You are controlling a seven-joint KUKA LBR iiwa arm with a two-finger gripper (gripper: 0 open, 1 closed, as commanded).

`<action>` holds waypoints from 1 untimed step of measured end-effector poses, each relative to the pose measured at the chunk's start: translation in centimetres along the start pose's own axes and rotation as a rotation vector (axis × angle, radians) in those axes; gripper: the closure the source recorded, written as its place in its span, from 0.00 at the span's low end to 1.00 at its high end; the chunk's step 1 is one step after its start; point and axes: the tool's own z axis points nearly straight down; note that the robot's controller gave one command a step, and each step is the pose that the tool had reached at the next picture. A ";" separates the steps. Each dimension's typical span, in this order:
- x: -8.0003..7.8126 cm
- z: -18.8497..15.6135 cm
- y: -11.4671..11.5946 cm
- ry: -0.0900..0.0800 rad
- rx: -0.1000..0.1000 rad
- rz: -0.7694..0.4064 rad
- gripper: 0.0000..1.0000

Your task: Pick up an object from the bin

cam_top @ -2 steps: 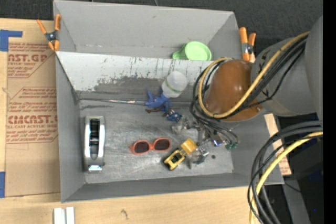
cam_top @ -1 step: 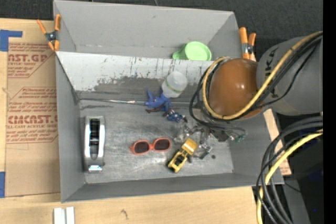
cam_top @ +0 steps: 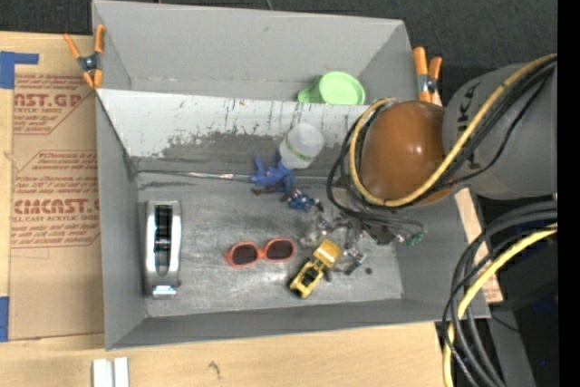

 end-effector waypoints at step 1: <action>0.0 0.0 0.0 0.000 0.000 0.000 1.00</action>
Offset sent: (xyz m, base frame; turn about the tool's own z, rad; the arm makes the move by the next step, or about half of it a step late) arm -0.0002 -0.0002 0.0303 0.0000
